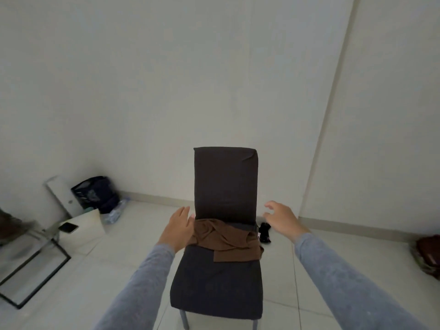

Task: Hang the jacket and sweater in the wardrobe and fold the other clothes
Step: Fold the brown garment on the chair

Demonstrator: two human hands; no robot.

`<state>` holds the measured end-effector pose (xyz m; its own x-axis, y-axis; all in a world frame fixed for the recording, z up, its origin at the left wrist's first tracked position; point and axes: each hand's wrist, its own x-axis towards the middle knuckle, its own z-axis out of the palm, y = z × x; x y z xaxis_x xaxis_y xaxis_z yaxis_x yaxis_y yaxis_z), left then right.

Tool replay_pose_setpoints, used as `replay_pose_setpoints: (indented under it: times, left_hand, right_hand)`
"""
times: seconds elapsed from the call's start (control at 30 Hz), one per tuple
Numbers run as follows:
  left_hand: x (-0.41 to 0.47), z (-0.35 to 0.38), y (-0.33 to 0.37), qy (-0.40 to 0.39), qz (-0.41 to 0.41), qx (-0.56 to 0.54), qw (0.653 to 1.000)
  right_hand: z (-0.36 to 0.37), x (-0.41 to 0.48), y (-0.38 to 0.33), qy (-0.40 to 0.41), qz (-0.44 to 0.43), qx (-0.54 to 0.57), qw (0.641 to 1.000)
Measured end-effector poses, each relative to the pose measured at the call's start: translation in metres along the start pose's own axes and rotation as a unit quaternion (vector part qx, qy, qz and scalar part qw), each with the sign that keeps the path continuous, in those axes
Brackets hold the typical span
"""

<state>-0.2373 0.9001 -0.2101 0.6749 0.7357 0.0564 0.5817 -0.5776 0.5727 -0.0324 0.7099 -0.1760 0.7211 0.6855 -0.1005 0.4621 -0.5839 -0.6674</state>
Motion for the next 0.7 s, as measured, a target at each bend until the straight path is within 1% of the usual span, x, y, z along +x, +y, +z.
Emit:
replay_pose_setpoints:
  times: [0.13,0.3,0.37,0.5,0.6,0.67,0.7]
  left_hand:
    - [0.081,0.026,-0.021,-0.037,0.009,0.012,0.999]
    - [0.142,0.077,-0.050,-0.124,0.004,0.035,0.992]
    - [0.165,0.098,-0.058,-0.156,0.007,0.033,0.987]
    - [0.214,0.152,-0.069,-0.215,0.038,0.028,0.976]
    - [0.244,0.199,-0.075,-0.255,0.038,0.020,0.966]
    - [0.269,0.248,-0.082,-0.288,0.046,0.025,0.956]
    - [0.271,0.259,-0.080,-0.298,0.048,0.035,0.953]
  right_hand:
    - [0.023,0.074,0.008,-0.001,0.038,0.010,0.999]
    - [0.060,0.131,0.039,-0.037,0.102,0.012,0.994]
    - [0.071,0.153,0.057,-0.044,0.131,0.022,0.990]
    - [0.101,0.205,0.106,-0.076,0.189,0.025,0.979]
    - [0.126,0.240,0.144,-0.094,0.234,0.036,0.967]
    - [0.151,0.266,0.178,-0.101,0.280,0.051,0.953]
    - [0.158,0.269,0.185,-0.099,0.299,0.061,0.947]
